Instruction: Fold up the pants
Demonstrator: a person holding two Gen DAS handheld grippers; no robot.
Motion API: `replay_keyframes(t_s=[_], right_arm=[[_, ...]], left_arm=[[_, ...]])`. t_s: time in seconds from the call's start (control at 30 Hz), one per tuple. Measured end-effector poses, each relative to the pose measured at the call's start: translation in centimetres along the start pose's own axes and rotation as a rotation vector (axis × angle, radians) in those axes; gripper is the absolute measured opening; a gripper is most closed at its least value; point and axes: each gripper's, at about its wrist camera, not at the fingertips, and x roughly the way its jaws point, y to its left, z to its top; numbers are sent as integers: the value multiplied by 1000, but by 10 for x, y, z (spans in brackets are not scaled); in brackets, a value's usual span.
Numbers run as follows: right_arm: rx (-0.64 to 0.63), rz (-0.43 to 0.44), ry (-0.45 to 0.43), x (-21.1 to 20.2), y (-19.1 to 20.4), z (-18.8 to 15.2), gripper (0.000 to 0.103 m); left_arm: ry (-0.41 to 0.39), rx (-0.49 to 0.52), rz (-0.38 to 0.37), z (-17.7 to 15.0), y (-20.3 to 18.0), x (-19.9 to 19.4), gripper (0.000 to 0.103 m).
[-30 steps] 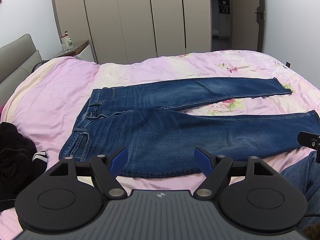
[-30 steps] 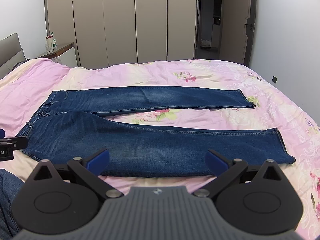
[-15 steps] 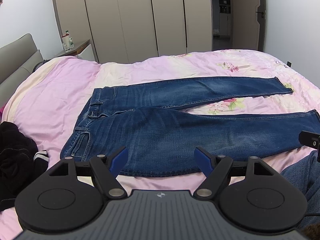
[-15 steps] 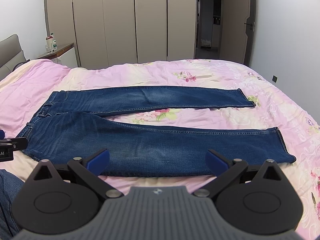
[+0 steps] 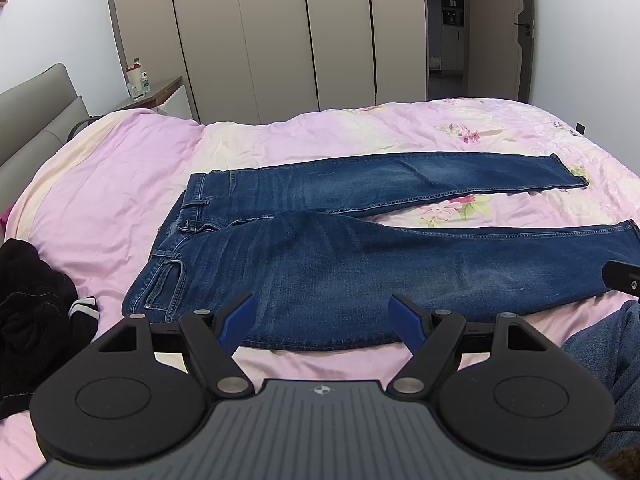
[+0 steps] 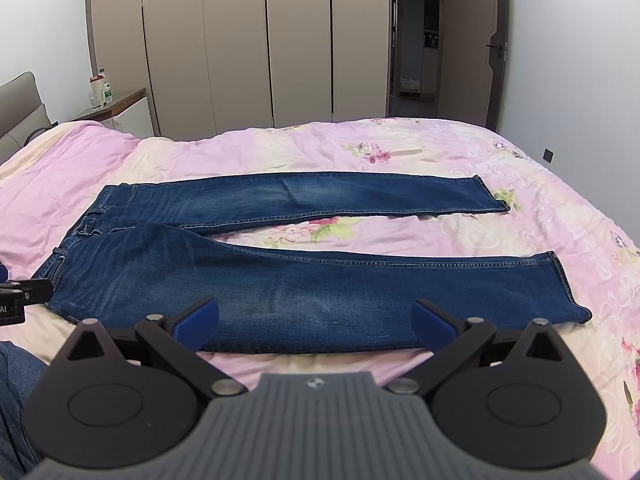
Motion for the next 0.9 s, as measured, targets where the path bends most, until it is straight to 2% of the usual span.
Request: replay_keyframes(t_s=[0.3,0.47,0.57,0.73,0.9], right_arm=[[10,2,1,0,-3,-1,98],[17,14,1,1,-11,1,98],[14,7,0,2,-23,3,98],[-3,-69,38,12,-56,3,98],[13,-111,74,23,-97,4,98]], left_arm=[[2,1,-1,-1,2,0,89],[-15,62,11,1,8,-2,88],[-12,120,42,8,17,0,87],[1,187,94,19,43,5,87],[28,239,92,30,71,18,87]])
